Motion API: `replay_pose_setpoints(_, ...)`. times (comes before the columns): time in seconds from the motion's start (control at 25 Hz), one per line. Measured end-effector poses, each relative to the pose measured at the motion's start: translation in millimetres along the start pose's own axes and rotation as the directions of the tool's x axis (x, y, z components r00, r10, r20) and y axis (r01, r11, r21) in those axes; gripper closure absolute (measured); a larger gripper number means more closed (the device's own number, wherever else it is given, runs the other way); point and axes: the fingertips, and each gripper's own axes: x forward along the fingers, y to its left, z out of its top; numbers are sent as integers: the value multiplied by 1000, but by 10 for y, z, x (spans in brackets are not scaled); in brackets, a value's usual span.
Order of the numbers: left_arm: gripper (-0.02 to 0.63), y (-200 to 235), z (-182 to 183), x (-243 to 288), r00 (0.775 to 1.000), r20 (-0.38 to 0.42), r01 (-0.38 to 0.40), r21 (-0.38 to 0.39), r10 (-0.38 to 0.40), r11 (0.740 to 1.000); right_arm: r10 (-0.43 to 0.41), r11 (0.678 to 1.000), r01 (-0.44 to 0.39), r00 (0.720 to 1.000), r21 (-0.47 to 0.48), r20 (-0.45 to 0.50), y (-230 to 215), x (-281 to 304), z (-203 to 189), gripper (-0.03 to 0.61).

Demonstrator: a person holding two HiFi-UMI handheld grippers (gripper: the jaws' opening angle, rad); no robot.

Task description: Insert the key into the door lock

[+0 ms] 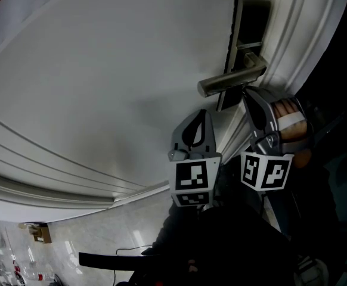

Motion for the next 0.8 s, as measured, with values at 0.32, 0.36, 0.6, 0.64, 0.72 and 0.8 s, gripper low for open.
replay_pose_setpoints(0.32,612,15,8,11,1000,3,-3,-1,3,1000,11,1000,-11,1000,-6,1,0,27,4,566)
replay_pose_setpoints(0.36,612,17,7,12,1000,2,-3,-1,3,1000,11,1000,-11,1000,-5,2,0,25,4,565)
replay_pose_setpoints(0.6,612,18,8,34,1000,-4,-3,-1,3,1000,10,1000,-10,1000,-4,7,-6,19,10,566)
replay_pose_setpoints(0.64,613,14,10,38,1000,-6,-2,3,2,1000,9,1000,-9,1000,-4,8,-5,17,10,566)
replay_pose_setpoints(0.72,612,5,8,46,1000,-7,1,3,-1,1000,8,1000,-8,1000,-4,10,-5,16,12,565)
replay_pose_setpoints(0.8,612,-8,4,55,1000,-6,6,-2,-6,1000,7,1000,-7,1000,-5,11,-3,16,13,566)
